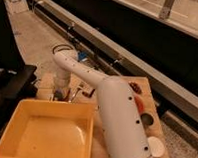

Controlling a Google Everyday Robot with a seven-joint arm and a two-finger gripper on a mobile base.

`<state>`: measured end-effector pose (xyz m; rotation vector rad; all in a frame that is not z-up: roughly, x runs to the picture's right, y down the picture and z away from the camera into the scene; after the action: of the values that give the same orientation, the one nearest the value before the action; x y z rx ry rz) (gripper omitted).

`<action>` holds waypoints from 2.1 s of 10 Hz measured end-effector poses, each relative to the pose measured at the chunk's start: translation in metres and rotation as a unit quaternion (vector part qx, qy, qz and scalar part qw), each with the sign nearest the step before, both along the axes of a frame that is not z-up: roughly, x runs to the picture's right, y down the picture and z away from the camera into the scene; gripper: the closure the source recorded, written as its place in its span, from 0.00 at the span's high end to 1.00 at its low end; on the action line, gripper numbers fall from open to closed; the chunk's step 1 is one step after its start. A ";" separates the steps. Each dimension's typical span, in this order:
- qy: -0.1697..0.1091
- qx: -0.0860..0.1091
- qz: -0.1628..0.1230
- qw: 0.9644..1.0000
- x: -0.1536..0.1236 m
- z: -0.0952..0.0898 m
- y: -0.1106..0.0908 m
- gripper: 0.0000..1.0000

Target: Wipe table surface with sponge

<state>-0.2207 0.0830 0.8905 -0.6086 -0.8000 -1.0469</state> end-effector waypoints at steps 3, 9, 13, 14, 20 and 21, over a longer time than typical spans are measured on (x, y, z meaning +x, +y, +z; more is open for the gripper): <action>0.042 -0.008 0.005 0.999 0.041 0.013 -0.003 0.00; 0.023 0.009 0.013 1.000 0.008 0.057 -0.025 0.00; 0.008 0.009 -0.001 1.000 -0.010 0.032 -0.007 0.00; 0.010 0.004 -0.004 1.000 -0.008 0.022 0.001 0.00; 0.052 0.000 0.020 0.998 0.029 0.026 -0.005 0.00; 0.054 0.002 0.022 0.998 0.032 0.036 -0.012 0.00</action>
<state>-0.1884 0.0709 0.9261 -0.6359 -0.7136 -0.9669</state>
